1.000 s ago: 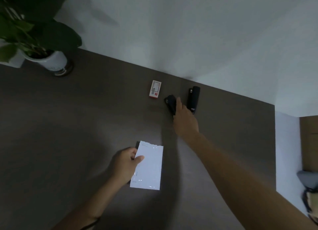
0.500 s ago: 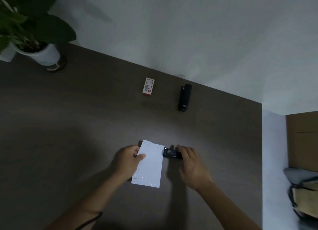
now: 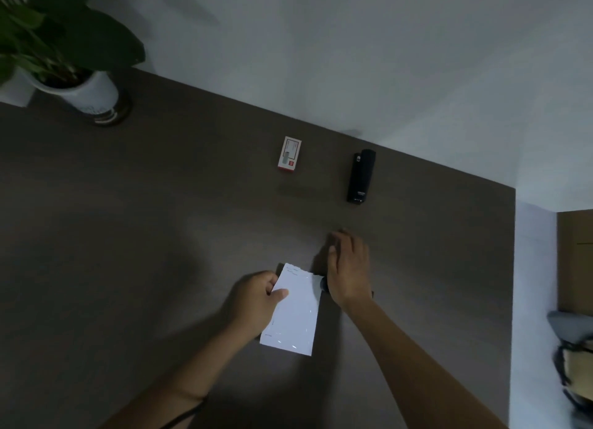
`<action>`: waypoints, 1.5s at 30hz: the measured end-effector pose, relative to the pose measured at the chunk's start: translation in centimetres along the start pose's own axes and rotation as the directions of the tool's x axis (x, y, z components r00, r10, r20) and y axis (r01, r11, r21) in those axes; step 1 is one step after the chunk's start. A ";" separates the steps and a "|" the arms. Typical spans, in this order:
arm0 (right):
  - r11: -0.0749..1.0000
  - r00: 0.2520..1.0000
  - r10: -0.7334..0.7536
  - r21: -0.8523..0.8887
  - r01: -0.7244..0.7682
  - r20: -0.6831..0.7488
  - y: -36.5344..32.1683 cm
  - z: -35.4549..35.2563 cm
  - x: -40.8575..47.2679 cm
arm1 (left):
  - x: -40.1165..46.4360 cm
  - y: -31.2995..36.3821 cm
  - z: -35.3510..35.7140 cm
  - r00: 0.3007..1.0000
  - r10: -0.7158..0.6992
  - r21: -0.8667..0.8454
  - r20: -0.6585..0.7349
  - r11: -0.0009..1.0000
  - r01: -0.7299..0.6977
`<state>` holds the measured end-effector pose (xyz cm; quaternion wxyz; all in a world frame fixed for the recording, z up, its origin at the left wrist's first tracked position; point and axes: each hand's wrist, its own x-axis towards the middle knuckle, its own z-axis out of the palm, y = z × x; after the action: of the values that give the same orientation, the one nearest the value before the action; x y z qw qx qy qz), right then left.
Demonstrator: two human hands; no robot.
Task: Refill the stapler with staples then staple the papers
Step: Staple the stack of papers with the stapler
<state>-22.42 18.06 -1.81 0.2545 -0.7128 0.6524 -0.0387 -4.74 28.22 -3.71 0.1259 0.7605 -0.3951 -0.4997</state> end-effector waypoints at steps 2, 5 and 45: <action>1.000 0.999 0.017 0.004 -0.017 -0.027 0.0 0.3 0.0 | 0.0 0.1 0.0 1.000 0.005 -0.004 0.002 1.000 -0.005; 1.000 0.999 0.016 -0.006 -0.016 -0.044 0.0 0.5 0.0 | 0.1 -0.1 0.0 1.000 0.013 -0.004 -0.002 1.000 -0.013; 0.968 0.991 0.102 0.240 -0.079 -0.086 0.9 0.5 -0.4 | -0.6 1.1 -0.2 1.000 -0.020 -0.047 -0.014 0.999 0.019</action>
<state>-23.09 18.64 -2.50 0.3068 -0.6443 0.6866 -0.1392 -5.17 27.94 -2.54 0.1416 0.7647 -0.3749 -0.5047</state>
